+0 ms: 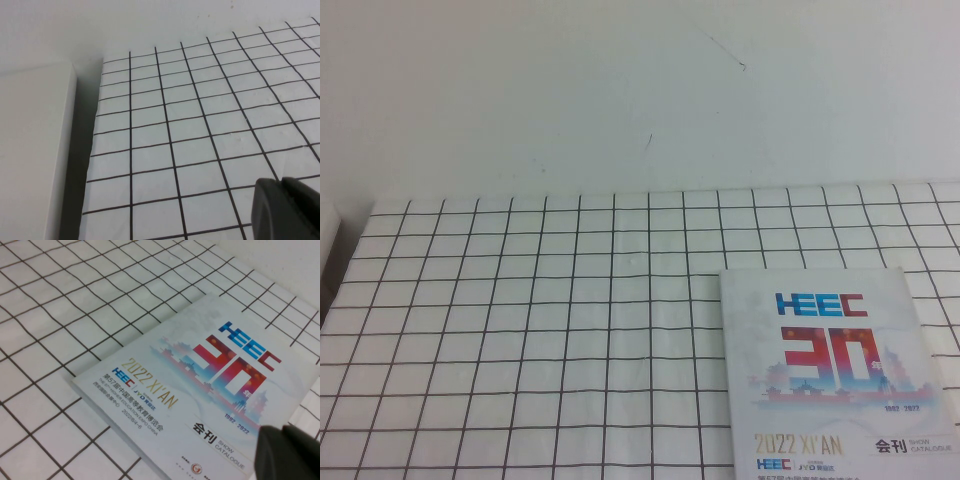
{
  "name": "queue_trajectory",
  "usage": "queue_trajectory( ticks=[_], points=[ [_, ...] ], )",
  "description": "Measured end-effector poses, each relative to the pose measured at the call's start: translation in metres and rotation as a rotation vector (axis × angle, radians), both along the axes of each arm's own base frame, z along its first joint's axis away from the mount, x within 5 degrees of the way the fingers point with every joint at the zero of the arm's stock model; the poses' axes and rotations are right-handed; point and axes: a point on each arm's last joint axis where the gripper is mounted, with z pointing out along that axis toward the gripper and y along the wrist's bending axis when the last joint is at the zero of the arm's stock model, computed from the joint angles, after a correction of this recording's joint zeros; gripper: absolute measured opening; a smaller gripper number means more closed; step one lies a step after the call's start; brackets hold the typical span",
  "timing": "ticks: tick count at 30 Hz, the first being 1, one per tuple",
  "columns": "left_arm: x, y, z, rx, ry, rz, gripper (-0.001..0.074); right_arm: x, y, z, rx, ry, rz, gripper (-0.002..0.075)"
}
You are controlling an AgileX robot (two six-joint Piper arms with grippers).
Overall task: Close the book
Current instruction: 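Close the open booklet and leave it lying on the table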
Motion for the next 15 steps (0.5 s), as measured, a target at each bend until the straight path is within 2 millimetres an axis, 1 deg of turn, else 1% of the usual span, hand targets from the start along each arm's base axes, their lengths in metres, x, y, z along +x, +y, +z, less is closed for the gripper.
queue_trajectory(
  ticks=[9, 11, 15],
  points=[
    [0.000, 0.000, 0.000, 0.000, 0.002, 0.000, -0.0003, 0.000, -0.001, 0.000, 0.005, 0.000, -0.012, -0.0003],
    [0.000, 0.000, 0.000, 0.000, 0.002, 0.000, -0.0003, 0.000, -0.003, 0.000, 0.012, -0.003, -0.058, -0.0003],
    [0.000, 0.000, 0.000, 0.000, 0.004, -0.001, -0.0003, 0.001, -0.011, -0.001, 0.024, -0.032, -0.209, -0.0003]
  ],
)
